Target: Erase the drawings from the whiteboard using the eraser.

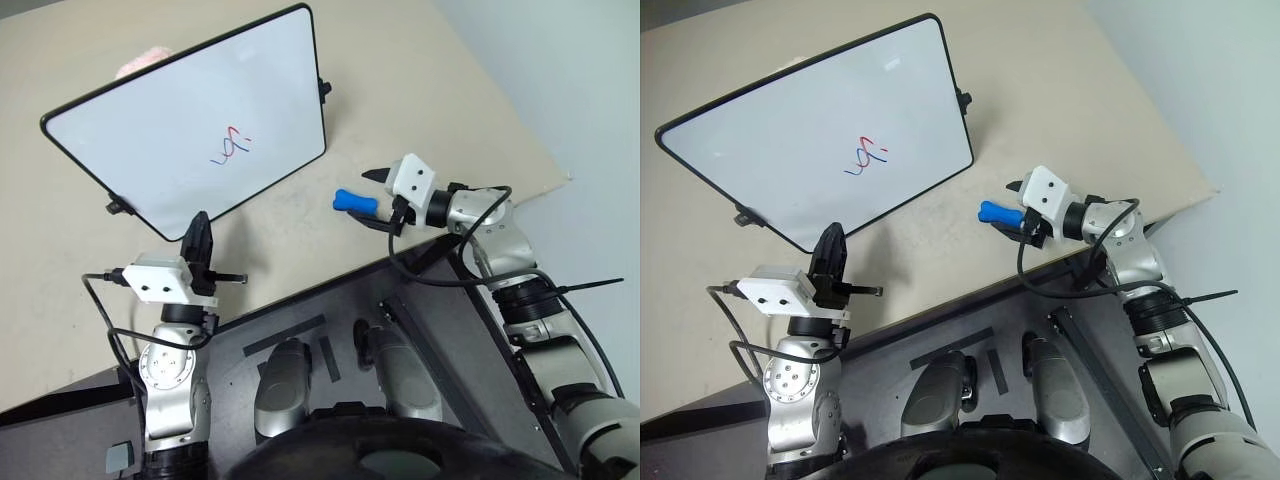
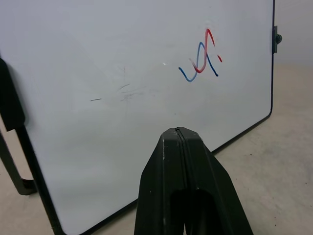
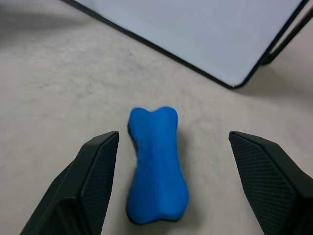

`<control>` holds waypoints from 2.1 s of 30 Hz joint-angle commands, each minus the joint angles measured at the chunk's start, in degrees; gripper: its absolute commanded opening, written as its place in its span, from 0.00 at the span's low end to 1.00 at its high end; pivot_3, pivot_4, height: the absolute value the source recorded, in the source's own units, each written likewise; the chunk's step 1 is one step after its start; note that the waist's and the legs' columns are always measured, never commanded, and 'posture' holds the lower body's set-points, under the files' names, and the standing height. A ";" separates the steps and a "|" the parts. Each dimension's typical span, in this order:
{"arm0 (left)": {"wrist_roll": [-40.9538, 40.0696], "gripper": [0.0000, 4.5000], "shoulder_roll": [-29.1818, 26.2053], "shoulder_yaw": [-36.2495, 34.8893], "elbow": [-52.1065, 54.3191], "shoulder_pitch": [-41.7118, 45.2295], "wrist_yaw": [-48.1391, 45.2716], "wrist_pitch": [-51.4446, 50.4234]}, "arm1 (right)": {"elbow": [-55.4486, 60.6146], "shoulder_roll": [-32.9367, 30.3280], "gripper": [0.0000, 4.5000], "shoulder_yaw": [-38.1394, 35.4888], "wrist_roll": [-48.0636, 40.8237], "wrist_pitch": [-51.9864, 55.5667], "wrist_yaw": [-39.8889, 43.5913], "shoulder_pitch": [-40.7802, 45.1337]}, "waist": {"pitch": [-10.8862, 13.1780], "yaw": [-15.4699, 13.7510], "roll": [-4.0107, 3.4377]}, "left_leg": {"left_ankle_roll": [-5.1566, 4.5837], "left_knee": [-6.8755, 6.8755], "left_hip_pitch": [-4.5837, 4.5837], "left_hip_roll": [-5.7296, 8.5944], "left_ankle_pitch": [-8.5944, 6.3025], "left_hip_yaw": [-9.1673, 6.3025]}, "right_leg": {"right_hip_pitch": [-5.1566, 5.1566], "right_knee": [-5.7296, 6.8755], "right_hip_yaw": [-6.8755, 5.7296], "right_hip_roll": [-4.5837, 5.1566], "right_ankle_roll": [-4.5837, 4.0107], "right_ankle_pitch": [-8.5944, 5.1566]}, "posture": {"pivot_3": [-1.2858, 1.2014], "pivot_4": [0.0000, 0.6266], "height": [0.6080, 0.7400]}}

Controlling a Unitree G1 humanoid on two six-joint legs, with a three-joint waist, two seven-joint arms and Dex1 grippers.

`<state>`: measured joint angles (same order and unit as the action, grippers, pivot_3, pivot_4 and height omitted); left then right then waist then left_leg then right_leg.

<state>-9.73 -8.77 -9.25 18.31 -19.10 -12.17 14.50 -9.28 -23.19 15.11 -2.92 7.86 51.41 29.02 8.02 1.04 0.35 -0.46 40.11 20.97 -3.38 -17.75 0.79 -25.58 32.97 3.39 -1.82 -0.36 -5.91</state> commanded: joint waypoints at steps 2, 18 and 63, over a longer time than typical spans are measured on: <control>0.27 0.00 0.35 0.33 2.19 0.37 0.35 0.71 | -1.29 0.30 0.85 0.06 0.41 -0.19 0.12 1.49 | 0.00 0.01 0.00 | 0.01 0.00 0.00 0.00 0.00 0.00 | 0.00 -0.01 0.00 0.00 0.00 0.00 | 0.52 0.24 1.00; 0.48 0.00 0.85 1.03 0.44 1.52 -0.06 1.53 | -0.44 0.41 0.09 0.24 0.19 -1.15 0.74 0.55 | 0.00 0.01 0.00 | 0.01 0.00 0.00 0.00 -0.01 -0.01 | 0.01 -0.01 0.00 0.00 0.00 0.00 | 0.52 0.24 1.00; 0.86 0.00 1.53 1.22 -2.74 3.19 0.53 3.67 | -59.78 15.93 0.09 20.66 48.66 -61.15 -59.50 43.63 | 0.02 0.18 -0.05 | 0.03 0.01 0.49 -0.07 -0.38 -0.05 | -0.68 0.08 -0.15 0.07 -0.28 0.13 | 0.52 0.24 1.00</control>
<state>-9.10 -7.39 -8.01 14.67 -16.05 -11.90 17.09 -69.67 -6.79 37.10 46.53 -54.76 -4.67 69.48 8.04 1.22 0.29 -0.43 40.12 21.48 -3.45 -18.14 0.74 -26.27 33.05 3.24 -1.75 -0.64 -5.78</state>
